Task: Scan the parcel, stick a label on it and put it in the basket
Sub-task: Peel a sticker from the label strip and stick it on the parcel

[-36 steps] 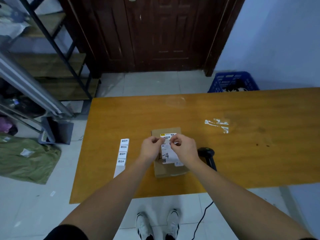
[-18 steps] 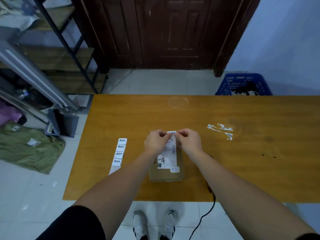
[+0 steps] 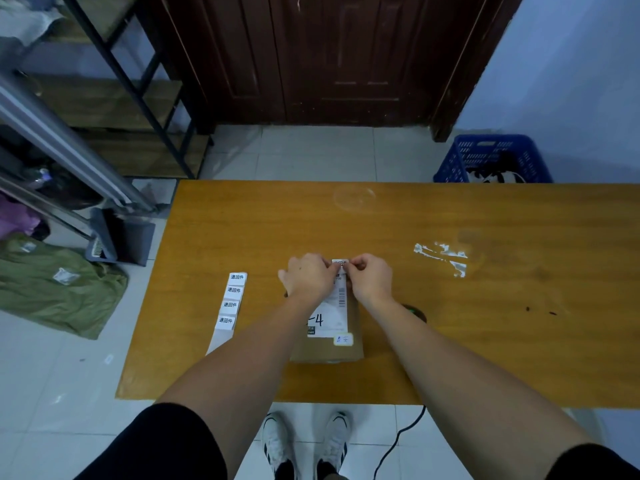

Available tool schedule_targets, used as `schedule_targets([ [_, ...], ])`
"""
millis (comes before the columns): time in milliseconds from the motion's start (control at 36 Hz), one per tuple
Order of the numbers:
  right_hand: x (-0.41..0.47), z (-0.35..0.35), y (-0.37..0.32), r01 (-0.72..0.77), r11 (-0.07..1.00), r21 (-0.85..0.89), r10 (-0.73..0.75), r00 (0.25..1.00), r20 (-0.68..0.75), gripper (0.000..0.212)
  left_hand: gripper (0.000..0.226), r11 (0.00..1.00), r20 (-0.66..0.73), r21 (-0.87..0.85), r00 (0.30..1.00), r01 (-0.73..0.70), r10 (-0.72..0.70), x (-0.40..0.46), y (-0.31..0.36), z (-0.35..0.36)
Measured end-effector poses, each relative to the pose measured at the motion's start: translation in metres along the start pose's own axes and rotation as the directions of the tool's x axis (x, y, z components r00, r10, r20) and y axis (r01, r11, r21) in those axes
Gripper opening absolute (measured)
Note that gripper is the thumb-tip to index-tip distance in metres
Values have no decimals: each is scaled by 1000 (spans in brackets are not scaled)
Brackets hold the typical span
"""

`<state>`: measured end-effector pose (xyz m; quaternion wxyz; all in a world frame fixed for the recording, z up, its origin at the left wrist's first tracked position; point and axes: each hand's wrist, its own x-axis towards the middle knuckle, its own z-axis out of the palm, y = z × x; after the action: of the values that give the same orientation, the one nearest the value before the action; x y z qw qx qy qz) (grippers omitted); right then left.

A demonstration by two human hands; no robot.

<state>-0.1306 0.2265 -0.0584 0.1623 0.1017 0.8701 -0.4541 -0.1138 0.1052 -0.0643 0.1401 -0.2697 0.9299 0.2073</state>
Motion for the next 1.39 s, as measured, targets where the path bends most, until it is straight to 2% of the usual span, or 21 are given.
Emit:
schedule_targets([
  [167,2,2,2,55,996,-77,-55,998,0,10,37,999,-36,48,999,11,-9,-3,4,5],
  [278,1,5,3,63,994,-85,-64,998,-7,2,33,1000,-49,-14,998,27,-28,-3,2,6],
  [361,1,7,6,64,995,-78,-66,997,-33,10,32,995,-46,-86,998,40,-44,-1,-1,6],
  [444,0,8,5,53,997,-62,-55,998,-28,29,31,993,-66,-110,997,39,-46,2,-2,5],
  [528,2,8,2,43,998,-39,-44,999,-16,32,34,988,-71,-143,995,60,-71,5,-2,4],
  [611,8,6,1,39,996,-79,-39,999,-3,27,42,984,-56,-160,995,75,-85,6,-1,2],
  [722,17,3,3,29,987,-161,-25,999,24,10,37,978,-43,-197,996,66,-76,5,-4,-1],
  [833,20,1,6,71,970,-232,-69,997,15,19,30,979,-7,-204,1000,3,-4,3,-10,-4],
  [917,13,-2,10,144,944,-297,-123,988,89,31,24,986,-1,-138,996,-94,95,-1,-15,-5],
  [1000,9,0,16,152,943,-297,-124,986,110,41,19,983,-7,-96,987,-159,159,-3,-19,-5],
  [1222,8,9,18,107,952,-288,-92,994,65,27,12,980,22,-104,985,-170,173,-4,-18,-7],
  [1389,7,7,17,62,969,-240,-46,996,71,32,15,947,111,-109,943,-301,313,-11,-25,-23],
])
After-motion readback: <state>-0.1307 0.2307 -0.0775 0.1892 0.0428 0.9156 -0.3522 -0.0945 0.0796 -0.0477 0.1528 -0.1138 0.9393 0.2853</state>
